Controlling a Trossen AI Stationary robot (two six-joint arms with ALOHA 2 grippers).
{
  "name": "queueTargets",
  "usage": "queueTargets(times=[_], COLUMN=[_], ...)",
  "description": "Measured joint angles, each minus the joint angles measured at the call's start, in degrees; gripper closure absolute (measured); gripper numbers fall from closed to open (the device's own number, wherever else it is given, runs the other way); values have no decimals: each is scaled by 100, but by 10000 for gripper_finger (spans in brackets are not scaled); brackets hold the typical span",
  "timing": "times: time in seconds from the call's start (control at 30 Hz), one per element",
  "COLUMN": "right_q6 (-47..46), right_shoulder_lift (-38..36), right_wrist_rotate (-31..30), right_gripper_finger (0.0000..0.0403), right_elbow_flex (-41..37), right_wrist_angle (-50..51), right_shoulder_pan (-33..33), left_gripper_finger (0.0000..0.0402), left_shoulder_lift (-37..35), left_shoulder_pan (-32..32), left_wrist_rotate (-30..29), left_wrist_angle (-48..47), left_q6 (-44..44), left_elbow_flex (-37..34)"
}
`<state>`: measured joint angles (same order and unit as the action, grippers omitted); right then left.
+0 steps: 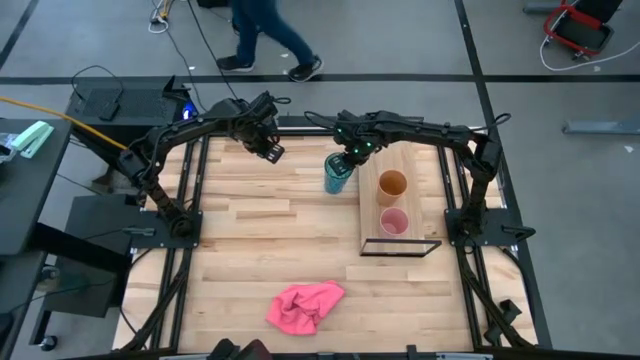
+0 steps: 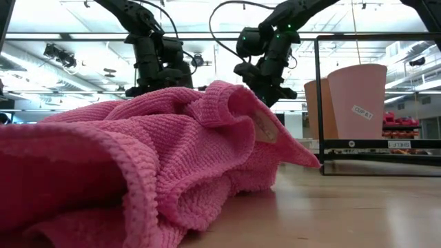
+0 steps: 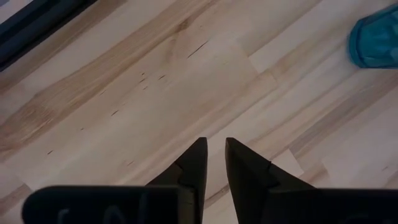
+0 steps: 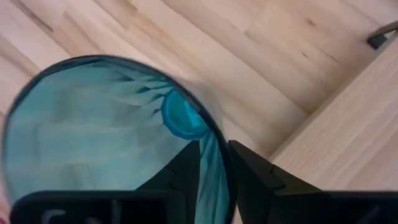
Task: Stack small to large cups/mugs on shelf
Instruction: Put the blue cup on the shelf
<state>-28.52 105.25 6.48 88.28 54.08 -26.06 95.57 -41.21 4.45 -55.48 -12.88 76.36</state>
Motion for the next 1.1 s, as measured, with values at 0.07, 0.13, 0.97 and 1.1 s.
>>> queueTargets(times=[0.07, 0.13, 0.97, 1.1], right_q6=[-5, -4, 167, 169], right_shoulder_lift=[5, 5, 5, 5], right_wrist_rotate=[0, 0, 0, -1], right_gripper_finger=[309, 309, 281, 265], right_elbow_flex=[-45, -45, 202, 412], right_wrist_angle=[-86, -125, -138, -145], right_shoulder_pan=[0, 2, -4, -4], left_gripper_finger=[337, 340, 349, 346], left_shoulder_lift=[0, 0, 0, 0], left_shoulder_pan=[0, 0, 7, 7], left_wrist_rotate=[0, 3, 144, 146], left_wrist_angle=[-1, 0, 90, 87], left_q6=[6, 4, 11, 15], left_elbow_flex=[0, 0, 0, 0])
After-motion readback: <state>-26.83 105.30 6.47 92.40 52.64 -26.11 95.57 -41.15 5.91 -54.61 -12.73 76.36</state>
